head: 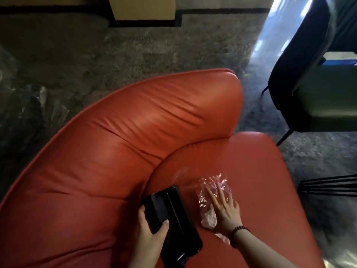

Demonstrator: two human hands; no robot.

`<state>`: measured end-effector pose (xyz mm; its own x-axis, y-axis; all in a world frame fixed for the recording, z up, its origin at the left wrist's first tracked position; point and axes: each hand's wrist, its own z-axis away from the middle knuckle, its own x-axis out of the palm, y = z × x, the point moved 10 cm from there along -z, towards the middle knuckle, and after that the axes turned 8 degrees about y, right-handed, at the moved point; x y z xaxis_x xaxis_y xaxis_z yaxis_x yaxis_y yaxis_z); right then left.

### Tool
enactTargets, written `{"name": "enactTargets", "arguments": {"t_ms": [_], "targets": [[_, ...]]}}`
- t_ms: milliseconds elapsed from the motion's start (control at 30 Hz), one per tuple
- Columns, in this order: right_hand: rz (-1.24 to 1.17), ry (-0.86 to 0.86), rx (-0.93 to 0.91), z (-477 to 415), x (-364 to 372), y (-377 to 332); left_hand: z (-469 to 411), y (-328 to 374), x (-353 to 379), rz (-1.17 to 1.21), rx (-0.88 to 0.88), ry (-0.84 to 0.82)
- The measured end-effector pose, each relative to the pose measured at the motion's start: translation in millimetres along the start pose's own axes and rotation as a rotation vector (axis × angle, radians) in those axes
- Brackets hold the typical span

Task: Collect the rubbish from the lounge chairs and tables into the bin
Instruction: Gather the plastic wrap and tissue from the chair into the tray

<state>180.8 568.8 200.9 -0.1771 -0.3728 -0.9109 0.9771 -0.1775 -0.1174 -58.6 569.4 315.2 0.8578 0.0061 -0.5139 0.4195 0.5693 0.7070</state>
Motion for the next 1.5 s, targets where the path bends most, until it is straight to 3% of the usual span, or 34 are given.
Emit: {"name": "enactTargets", "arguments": {"t_ms": [133,233,367,467,600,700,767,900,1133,1300,1500], "targets": [[0.004,-0.014,-0.071,-9.2,16.3,-8.1,-9.9,-6.5,2.3,-0.052,0.018,0.023],[-0.153,0.018,-0.080,-1.5,21.6,-11.6,-13.7,-9.8,-0.5,-0.062,0.011,0.042],[-0.428,0.013,0.036,17.5,26.7,-3.9,-13.6,-14.6,-6.6,-0.100,0.005,0.085],[-0.466,-0.002,0.100,30.4,22.5,-0.2,-9.7,-19.3,-10.3,-0.130,-0.017,0.078],[-0.552,0.250,0.160,40.2,-43.0,6.4,-2.5,-8.4,-18.7,-0.169,0.006,0.067],[-0.645,0.457,0.028,57.4,-113.0,-9.3,3.4,14.4,-25.5,-0.111,0.057,0.062],[-0.728,0.497,-0.055,73.9,-148.6,-26.4,12.2,32.8,-24.1,0.032,0.073,0.018],[-0.854,0.461,-0.157,105.0,-186.7,-63.4,38.0,61.1,-12.5,0.256,0.057,-0.106],[-0.876,0.425,-0.081,135.8,-194.1,-86.2,80.8,75.5,-18.4,0.339,0.125,-0.147],[-0.898,0.382,-0.144,154.8,-201.5,-103.9,95.3,79.5,-23.8,0.399,0.148,-0.183],[-0.810,0.215,-0.339,176.2,-202.3,-127.8,86.2,70.9,-36.7,0.470,0.119,-0.043]]}}
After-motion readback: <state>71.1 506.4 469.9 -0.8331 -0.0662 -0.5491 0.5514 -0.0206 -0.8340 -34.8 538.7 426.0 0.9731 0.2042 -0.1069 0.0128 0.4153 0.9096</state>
